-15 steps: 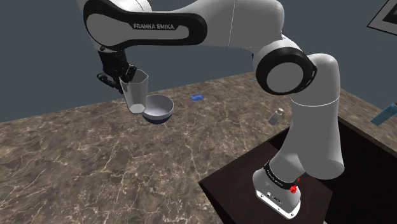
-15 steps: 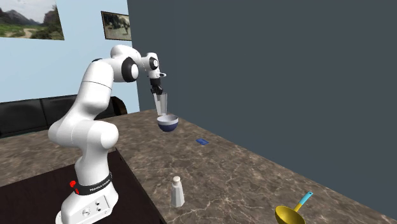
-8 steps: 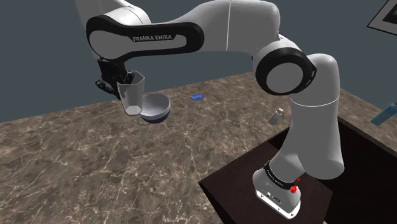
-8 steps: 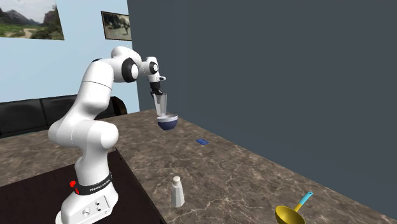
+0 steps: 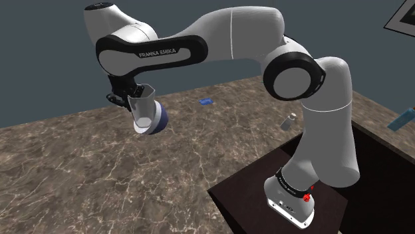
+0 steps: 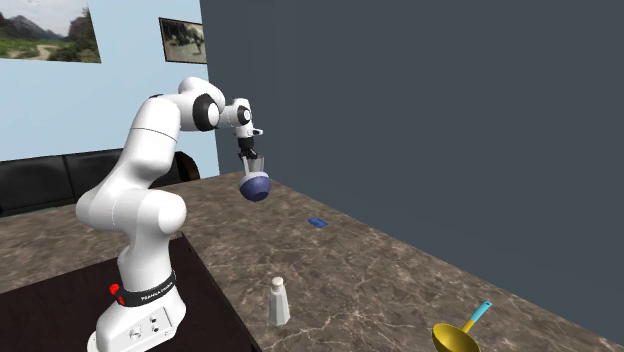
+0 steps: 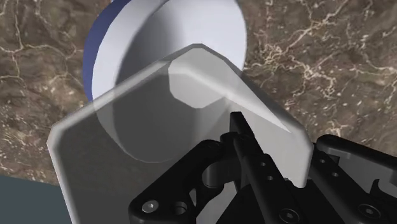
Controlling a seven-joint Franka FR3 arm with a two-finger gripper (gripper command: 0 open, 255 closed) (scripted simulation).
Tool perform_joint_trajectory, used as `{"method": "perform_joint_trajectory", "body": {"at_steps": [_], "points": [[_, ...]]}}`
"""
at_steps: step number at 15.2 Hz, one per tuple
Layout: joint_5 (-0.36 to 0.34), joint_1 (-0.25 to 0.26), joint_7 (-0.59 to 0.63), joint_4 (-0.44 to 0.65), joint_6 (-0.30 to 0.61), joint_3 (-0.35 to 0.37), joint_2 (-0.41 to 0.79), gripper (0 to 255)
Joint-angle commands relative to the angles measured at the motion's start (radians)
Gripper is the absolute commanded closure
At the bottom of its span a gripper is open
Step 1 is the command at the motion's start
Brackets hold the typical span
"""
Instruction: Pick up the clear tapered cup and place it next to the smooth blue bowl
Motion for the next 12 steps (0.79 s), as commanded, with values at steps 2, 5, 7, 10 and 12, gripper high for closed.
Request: {"method": "perform_joint_trajectory", "body": {"at_steps": [2,5,7,10,12], "points": [[0.000,0.000,0.000,0.003,-0.006,0.000,0.001,255],[0.000,0.000,0.000,0.004,-0.006,0.000,0.002,0],[0.000,0.000,0.000,0.004,-0.007,0.000,0.002,0],[0.001,0.002,-0.002,0.035,-0.039,0.000,0.000,0],[0.002,0.007,-0.004,0.108,-0.108,0.001,0.004,0]]}}
